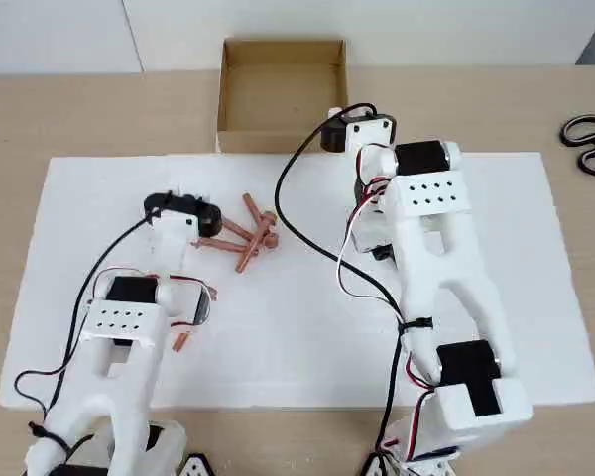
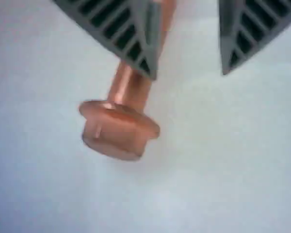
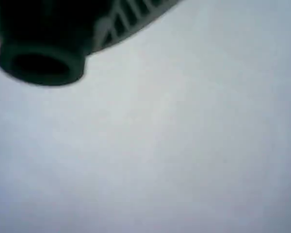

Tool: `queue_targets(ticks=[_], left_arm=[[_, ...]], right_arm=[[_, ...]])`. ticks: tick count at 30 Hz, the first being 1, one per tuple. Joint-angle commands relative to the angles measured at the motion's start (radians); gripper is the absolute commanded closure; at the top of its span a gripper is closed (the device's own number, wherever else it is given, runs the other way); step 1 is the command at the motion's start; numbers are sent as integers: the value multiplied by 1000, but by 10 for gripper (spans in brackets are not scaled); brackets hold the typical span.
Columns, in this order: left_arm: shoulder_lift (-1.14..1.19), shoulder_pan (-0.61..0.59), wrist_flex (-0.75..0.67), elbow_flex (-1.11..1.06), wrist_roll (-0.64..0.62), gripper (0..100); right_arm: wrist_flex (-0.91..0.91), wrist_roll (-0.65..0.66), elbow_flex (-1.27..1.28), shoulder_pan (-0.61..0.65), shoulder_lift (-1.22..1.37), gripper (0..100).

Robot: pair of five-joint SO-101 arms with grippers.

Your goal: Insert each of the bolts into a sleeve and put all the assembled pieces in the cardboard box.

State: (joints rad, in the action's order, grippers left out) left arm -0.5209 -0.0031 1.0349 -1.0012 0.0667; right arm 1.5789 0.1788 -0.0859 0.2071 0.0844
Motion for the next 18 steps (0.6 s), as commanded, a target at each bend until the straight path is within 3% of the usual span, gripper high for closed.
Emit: queue_targets(ticks=[1,18], left_arm=[[-32,-3,-21,-4,-5,914],[-41,68,2,28,-43,913]], right_arm=[[12,3,-44,2,-62,995],[12,3,-44,2,-64,995]])
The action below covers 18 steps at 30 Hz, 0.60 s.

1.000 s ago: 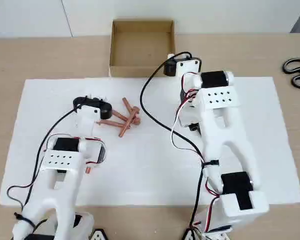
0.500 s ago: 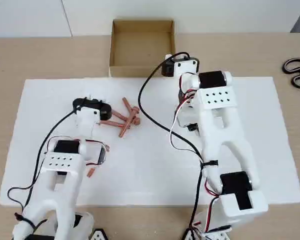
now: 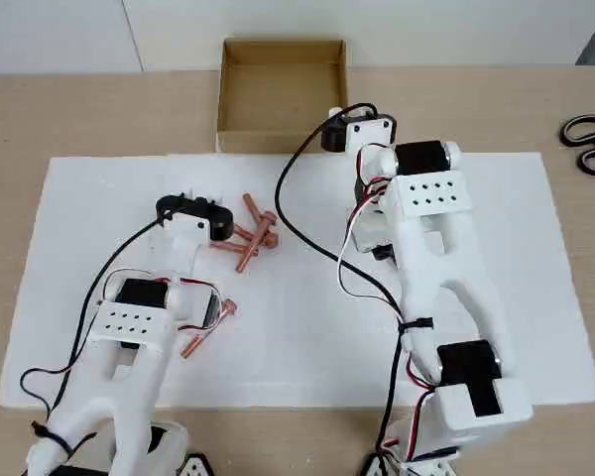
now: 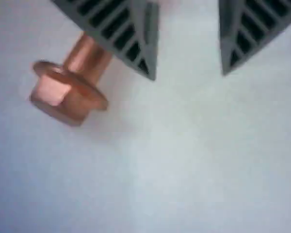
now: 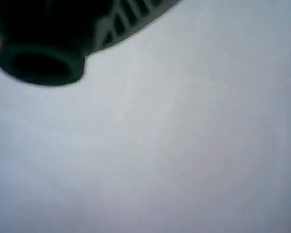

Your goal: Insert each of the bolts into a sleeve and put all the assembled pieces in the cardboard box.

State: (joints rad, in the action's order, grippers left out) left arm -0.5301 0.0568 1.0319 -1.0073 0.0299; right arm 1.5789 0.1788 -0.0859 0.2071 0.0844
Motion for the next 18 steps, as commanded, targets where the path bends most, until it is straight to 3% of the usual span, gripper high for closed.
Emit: queue_targets(ticks=[1,11,18], left_arm=[[-32,6,5,35,-6,913],[-84,12,152,151,2,913],[-181,103,130,64,26,913]], right_arm=[[12,3,-44,2,-64,995],[12,3,-44,2,-64,995],[12,3,-44,2,-64,995]])
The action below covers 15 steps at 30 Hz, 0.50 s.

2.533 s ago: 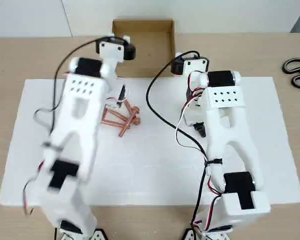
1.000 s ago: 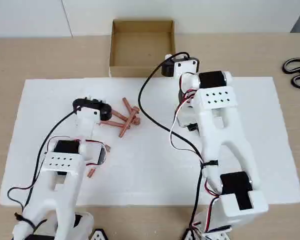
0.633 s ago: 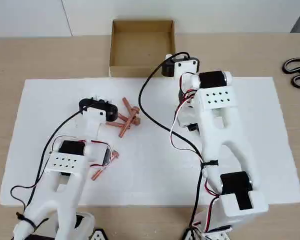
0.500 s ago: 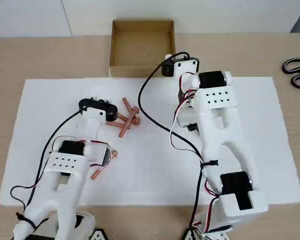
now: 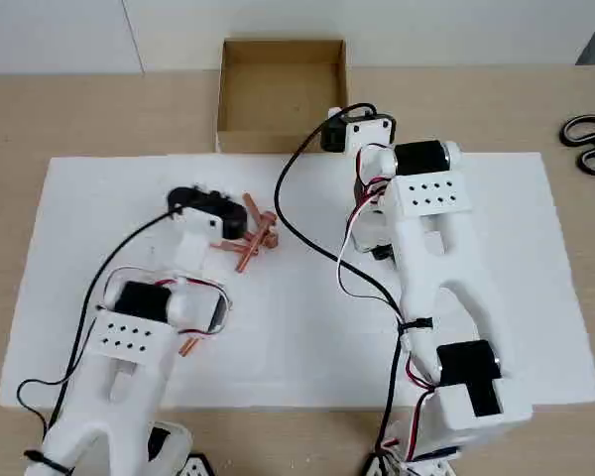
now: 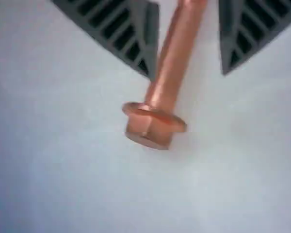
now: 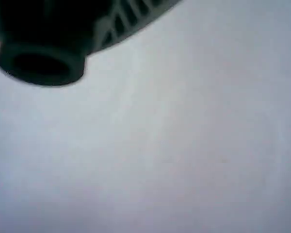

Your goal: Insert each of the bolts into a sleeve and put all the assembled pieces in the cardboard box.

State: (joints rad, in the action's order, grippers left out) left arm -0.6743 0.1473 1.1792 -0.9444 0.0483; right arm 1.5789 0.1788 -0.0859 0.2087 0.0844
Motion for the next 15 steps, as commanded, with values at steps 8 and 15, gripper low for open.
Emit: queue_targets(ticks=[8,15], left_arm=[[-35,12,-64,-56,29,913],[-35,12,-66,-62,31,913]], right_arm=[[12,3,-44,1,-64,995],[12,3,-44,1,-64,995]])
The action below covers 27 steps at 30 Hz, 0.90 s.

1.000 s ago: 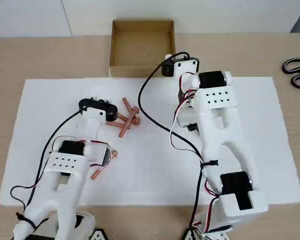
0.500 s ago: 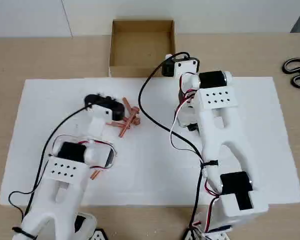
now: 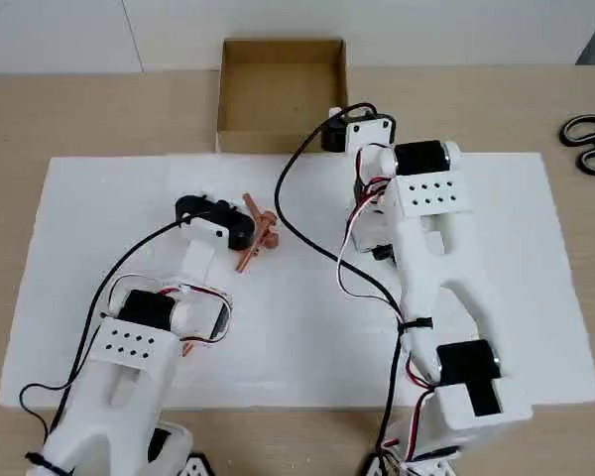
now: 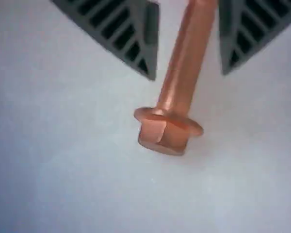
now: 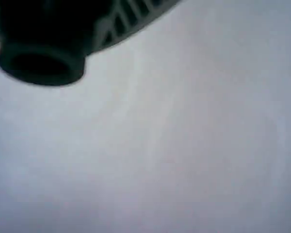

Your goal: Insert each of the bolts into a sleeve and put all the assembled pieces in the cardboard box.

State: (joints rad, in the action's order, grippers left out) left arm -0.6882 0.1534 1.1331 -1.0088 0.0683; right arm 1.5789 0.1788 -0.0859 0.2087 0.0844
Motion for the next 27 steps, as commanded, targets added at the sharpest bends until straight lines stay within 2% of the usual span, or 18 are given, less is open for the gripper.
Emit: queue_targets(ticks=[1,10,27], left_arm=[[-21,6,-25,1,11,913],[166,12,-69,44,5,913],[313,11,-183,50,5,913]], right_arm=[[12,3,-44,1,-64,995],[12,3,-44,1,-64,995],[12,3,-44,2,-64,995]])
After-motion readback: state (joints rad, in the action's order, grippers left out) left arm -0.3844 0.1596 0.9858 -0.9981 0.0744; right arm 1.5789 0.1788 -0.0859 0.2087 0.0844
